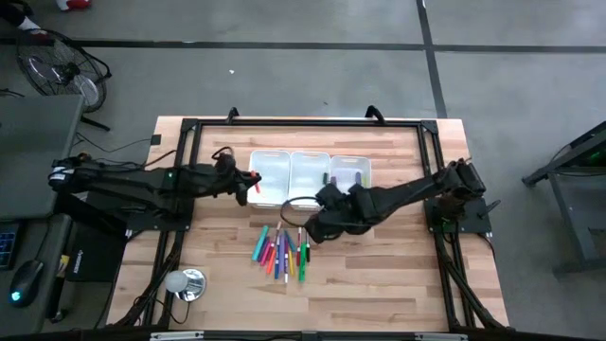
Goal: Pick & Place Markers
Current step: Put the right orange pen into the left white bin, then put the black marker into the middle white bin
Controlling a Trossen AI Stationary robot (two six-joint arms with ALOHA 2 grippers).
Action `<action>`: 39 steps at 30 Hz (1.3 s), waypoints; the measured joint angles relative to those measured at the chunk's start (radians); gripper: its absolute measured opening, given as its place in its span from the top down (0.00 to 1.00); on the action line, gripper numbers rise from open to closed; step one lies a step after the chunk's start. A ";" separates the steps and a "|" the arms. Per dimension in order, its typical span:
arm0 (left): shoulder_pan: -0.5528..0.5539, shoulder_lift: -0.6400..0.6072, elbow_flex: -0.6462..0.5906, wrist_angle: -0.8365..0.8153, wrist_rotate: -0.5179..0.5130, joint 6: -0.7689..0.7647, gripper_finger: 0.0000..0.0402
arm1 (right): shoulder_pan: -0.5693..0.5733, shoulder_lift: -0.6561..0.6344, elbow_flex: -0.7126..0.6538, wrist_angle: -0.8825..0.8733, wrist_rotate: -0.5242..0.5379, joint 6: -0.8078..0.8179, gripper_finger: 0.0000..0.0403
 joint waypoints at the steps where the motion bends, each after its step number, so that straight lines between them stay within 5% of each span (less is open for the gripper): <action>1: 0.000 0.022 0.046 -0.084 -0.016 -0.007 0.87 | 0.006 0.000 -0.015 -0.008 -0.005 0.021 0.61; 8: 0.113 0.178 0.243 -0.409 0.049 -0.087 0.87 | 0.052 0.001 -0.113 0.002 -0.029 0.146 0.61; 22: 0.415 0.453 0.268 -0.368 0.463 -0.195 0.87 | 0.135 0.001 -0.226 0.122 -0.064 0.223 0.63; 39: 0.424 0.512 0.288 -0.377 0.482 -0.172 0.77 | 0.160 0.001 -0.226 0.124 -0.060 0.212 0.63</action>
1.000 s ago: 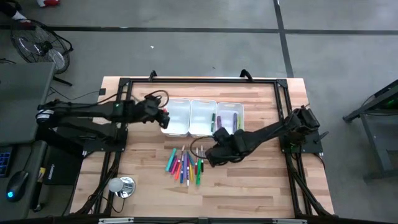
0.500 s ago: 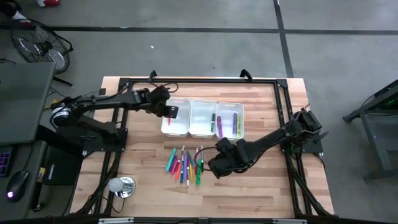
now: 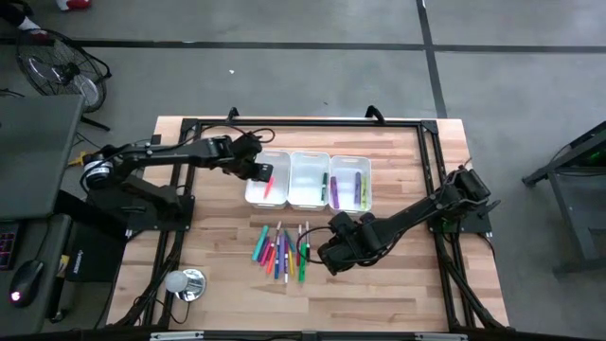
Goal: Pick & Place Markers
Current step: Put the black marker into the middle white bin
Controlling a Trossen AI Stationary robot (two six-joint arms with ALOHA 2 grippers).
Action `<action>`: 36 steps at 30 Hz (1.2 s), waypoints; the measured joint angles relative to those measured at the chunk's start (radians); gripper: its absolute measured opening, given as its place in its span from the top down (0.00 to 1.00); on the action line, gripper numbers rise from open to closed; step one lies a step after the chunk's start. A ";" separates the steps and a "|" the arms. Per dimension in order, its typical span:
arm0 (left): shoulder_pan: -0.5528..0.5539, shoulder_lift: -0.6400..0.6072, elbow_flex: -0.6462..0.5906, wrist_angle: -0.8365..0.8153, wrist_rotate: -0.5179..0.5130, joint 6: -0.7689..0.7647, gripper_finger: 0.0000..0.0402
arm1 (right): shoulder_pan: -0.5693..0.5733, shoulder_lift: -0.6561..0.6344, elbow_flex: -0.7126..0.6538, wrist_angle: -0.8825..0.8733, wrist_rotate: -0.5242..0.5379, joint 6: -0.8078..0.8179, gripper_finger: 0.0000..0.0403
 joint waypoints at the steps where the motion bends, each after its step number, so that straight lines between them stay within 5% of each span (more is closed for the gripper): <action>1: 0.000 -0.002 0.012 0.001 0.000 0.017 0.77 | 0.000 0.000 0.000 0.000 -0.001 -0.001 0.63; 10: -0.055 -0.079 0.122 -0.018 0.031 0.246 0.77 | -0.001 0.000 0.000 0.023 -0.048 0.000 0.62; 19: -0.271 -0.273 0.077 0.007 0.061 0.449 0.77 | -0.041 0.000 0.000 0.195 -0.046 0.042 0.61; 29: -0.521 -0.553 -0.068 0.200 -0.098 0.425 0.77 | -0.132 0.000 0.000 0.358 -0.122 0.002 0.60; 36: -0.609 -0.638 -0.121 0.191 -0.110 0.425 0.77 | -0.189 0.028 0.000 0.460 -0.175 -0.020 0.60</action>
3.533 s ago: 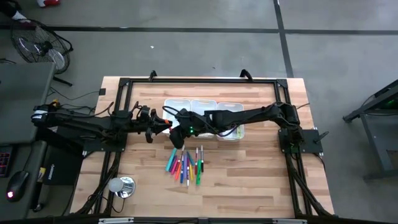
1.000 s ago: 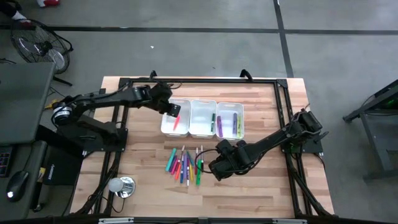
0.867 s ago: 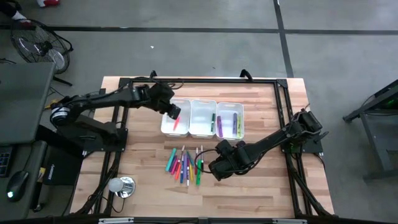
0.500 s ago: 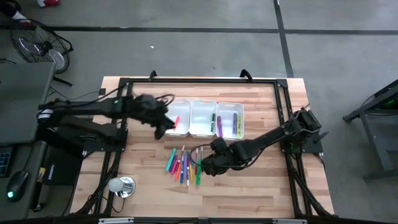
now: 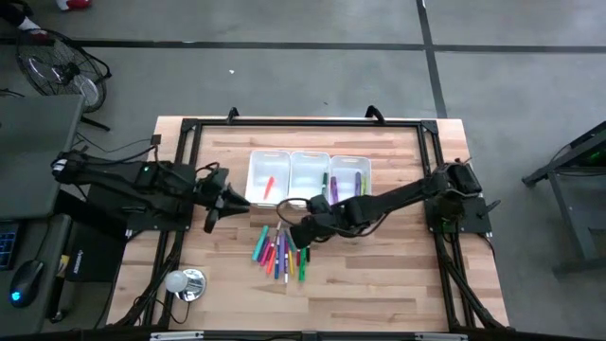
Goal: Pick & Place Markers
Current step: Put the black marker into the middle white bin
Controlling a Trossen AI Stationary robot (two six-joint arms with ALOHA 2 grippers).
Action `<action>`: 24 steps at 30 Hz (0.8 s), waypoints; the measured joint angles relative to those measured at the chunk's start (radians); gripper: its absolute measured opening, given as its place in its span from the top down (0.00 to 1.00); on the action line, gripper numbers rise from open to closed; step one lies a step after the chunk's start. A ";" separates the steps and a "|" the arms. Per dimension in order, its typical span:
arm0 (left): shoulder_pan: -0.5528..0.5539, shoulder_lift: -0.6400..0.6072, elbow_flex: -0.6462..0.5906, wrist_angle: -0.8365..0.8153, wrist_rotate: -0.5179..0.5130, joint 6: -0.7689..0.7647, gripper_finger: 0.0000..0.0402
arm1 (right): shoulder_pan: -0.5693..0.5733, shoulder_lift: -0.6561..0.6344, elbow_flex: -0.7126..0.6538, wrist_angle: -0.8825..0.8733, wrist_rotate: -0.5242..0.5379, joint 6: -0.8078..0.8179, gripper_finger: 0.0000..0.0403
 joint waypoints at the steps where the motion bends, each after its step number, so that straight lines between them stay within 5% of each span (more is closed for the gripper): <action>1: -0.005 -0.016 -0.010 -0.002 -0.008 0.000 0.77 | -0.003 0.009 0.000 0.008 -0.004 0.004 0.60; 18: -0.013 -0.382 -0.130 -0.052 -0.020 0.009 0.77 | -0.040 0.094 0.084 0.158 -0.068 0.070 0.64; 24: -0.013 -0.400 -0.131 -0.080 0.012 0.020 0.77 | -0.064 0.177 0.268 -0.069 -0.069 0.081 0.66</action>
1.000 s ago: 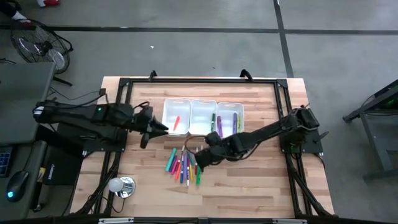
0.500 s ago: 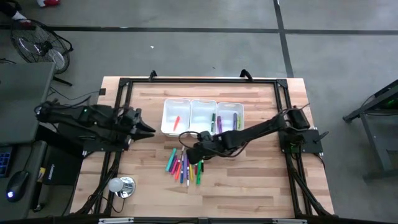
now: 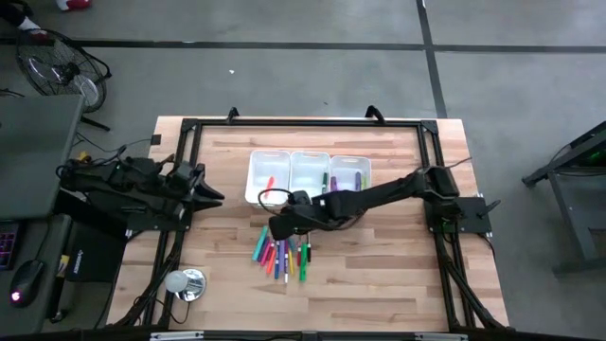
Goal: Pick & Place Markers
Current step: Put the black marker into the middle white bin
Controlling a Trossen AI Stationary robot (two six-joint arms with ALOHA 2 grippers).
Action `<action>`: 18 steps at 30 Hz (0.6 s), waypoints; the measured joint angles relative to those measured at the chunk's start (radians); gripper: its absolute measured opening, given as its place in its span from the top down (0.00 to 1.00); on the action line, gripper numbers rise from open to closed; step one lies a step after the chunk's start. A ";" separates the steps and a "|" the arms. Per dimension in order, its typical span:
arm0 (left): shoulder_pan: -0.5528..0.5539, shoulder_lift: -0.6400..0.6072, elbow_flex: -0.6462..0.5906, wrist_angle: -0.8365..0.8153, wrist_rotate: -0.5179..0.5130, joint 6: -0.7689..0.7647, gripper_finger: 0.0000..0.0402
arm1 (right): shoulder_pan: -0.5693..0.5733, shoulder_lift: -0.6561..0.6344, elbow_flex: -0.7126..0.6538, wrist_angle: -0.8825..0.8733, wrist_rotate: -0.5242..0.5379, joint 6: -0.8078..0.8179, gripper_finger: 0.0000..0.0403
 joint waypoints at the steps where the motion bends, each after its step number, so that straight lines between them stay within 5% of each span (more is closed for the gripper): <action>1: 0.000 0.000 0.000 0.001 0.006 0.005 0.77 | -0.001 0.017 0.030 -0.062 -0.003 0.013 0.66; 7: 0.000 0.001 0.000 0.001 0.035 0.023 0.77 | 0.001 0.116 0.192 -0.325 -0.066 0.074 0.66; 18: 0.000 0.000 0.000 0.003 0.084 0.041 0.77 | 0.001 0.252 0.253 -0.377 -0.117 0.145 0.66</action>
